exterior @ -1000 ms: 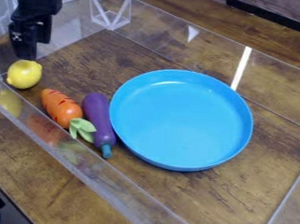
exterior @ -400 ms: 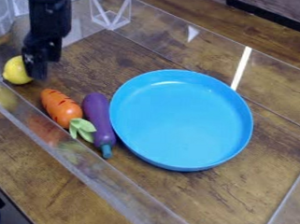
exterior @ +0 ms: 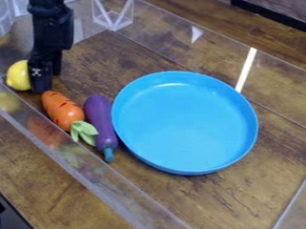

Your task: Put the lemon on the blue tray

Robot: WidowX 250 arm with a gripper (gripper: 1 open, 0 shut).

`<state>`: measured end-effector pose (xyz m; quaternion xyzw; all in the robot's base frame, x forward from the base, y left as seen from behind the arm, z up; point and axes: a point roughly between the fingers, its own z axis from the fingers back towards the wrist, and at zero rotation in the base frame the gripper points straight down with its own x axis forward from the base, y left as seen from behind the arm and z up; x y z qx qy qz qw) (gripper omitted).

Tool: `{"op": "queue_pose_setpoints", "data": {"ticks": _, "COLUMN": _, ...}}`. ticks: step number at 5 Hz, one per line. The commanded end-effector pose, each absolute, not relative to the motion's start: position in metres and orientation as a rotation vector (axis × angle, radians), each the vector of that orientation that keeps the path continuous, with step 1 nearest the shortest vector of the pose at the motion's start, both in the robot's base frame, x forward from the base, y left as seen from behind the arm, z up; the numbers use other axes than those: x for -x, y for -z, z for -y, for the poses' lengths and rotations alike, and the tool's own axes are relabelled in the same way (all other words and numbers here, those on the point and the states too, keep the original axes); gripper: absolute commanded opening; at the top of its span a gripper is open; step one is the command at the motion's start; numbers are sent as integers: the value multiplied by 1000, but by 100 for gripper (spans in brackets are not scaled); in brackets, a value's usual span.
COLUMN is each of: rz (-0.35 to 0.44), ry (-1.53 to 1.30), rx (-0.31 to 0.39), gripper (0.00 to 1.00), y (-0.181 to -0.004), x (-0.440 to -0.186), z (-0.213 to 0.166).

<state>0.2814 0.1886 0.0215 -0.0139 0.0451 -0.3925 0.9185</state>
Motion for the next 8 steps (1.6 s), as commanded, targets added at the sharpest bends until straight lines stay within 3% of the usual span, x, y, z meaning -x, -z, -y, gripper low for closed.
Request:
{"op": "queue_pose_setpoints", "data": {"ticks": 1, "rz": -90, "ry": 797, "rx": 13, "gripper": 100, "y": -27, "x": -283, "z": -189}}
{"op": "queue_pose_setpoints", "data": {"ticks": 5, "rz": -119, "ry": 776, "rx": 30, "gripper": 100, "y": -20, "x": -291, "z": -185}}
{"op": "queue_pose_setpoints", "data": {"ticks": 8, "rz": -136, "ry": 703, "rx": 46, "gripper": 100, "y": -19, "x": -281, "z": -185}}
